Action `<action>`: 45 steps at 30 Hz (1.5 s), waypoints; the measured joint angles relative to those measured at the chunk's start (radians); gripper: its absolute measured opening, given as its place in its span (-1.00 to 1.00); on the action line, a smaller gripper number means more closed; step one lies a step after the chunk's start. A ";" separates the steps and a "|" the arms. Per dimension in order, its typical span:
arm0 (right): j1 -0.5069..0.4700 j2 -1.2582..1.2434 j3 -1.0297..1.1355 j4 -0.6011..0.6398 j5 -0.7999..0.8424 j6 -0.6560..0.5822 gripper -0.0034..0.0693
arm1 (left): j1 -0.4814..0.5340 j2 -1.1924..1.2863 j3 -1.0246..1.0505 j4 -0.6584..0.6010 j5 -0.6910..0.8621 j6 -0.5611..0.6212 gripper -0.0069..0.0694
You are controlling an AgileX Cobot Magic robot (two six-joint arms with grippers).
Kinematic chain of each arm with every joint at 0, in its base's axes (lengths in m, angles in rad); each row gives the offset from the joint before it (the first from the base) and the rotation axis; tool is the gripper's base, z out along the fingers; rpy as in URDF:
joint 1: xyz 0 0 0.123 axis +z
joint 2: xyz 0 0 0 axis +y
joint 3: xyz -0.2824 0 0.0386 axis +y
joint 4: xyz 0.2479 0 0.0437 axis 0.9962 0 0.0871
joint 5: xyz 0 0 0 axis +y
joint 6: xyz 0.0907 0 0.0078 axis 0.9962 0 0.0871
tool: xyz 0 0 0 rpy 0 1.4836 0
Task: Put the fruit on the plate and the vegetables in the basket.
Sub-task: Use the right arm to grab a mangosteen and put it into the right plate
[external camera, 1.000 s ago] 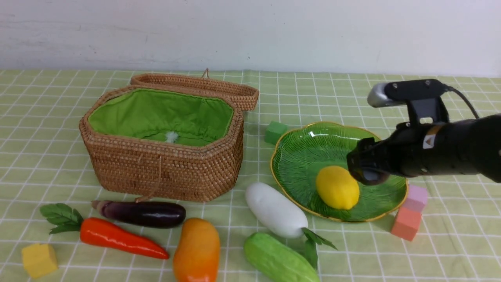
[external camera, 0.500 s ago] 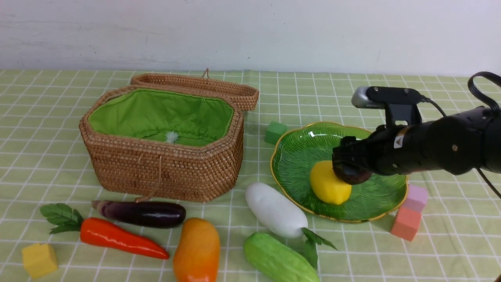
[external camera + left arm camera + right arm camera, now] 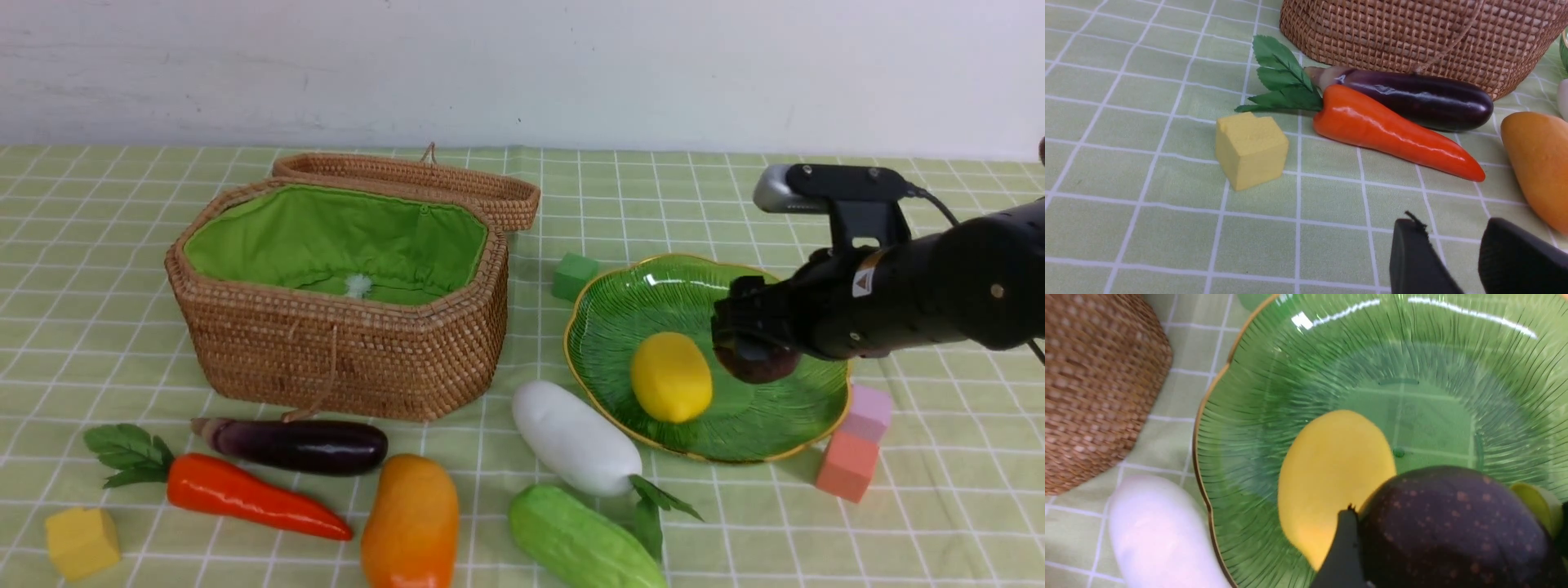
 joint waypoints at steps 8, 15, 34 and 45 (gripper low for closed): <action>0.000 -0.007 0.000 0.000 0.001 0.000 0.73 | 0.000 0.000 0.000 0.000 0.000 0.000 -0.19; 0.000 -0.009 0.000 -0.007 0.008 0.000 0.73 | 0.000 0.000 0.000 0.000 0.000 0.000 -0.19; 0.353 -0.123 -0.066 0.307 0.306 -0.260 0.74 | 0.000 0.000 0.000 0.000 0.000 0.000 -0.19; 0.478 0.215 -0.459 0.323 0.477 -0.110 0.81 | 0.000 0.000 0.000 0.000 0.000 0.000 -0.19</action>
